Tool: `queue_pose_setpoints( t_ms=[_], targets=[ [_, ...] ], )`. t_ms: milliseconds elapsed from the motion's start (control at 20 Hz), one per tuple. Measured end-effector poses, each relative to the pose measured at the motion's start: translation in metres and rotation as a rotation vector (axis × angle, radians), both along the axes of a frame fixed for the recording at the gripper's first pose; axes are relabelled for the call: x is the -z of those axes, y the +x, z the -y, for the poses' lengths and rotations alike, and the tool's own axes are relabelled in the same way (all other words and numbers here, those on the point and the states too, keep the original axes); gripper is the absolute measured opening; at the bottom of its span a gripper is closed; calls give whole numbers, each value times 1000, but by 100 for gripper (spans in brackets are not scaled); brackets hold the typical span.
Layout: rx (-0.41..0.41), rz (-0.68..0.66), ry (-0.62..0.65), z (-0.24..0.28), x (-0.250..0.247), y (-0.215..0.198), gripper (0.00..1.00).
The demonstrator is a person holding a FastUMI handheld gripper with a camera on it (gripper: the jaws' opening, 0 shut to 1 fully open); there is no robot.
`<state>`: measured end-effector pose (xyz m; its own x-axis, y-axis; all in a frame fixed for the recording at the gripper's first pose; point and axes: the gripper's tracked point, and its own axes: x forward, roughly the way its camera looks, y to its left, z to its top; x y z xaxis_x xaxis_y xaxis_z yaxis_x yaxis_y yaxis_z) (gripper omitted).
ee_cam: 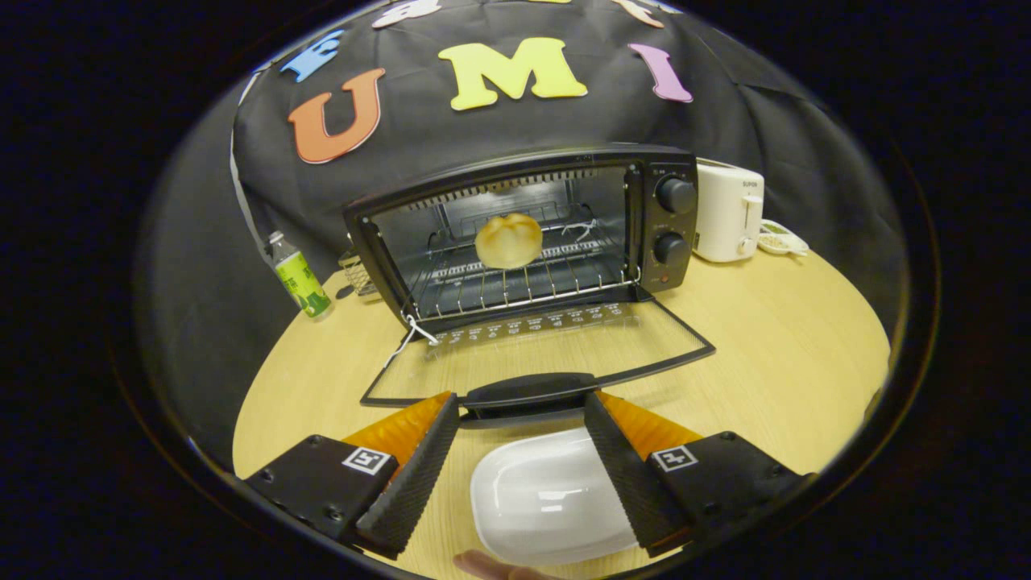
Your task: Open the toaster oven, put the food inside, and close the toaster oven door.
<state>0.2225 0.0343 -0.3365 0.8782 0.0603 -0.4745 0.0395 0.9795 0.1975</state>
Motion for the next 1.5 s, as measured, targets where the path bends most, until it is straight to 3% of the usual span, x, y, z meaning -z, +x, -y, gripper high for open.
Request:
queue_pose_setpoints(
  t_ms=[250, 500, 800, 900, 1050, 1500],
  targets=[
    [40, 130, -46, -1, -26, 9, 100],
    [35, 358, -168, -4, -72, 32, 100],
    [-8, 478, -186, -14, -108, 47, 100],
    [22, 519, -186, -7, -120, 39, 100],
    [10, 504, -120, -13, -119, 22, 100],
    [-9, 439, -161, 7, -135, -31, 100]
  ],
)
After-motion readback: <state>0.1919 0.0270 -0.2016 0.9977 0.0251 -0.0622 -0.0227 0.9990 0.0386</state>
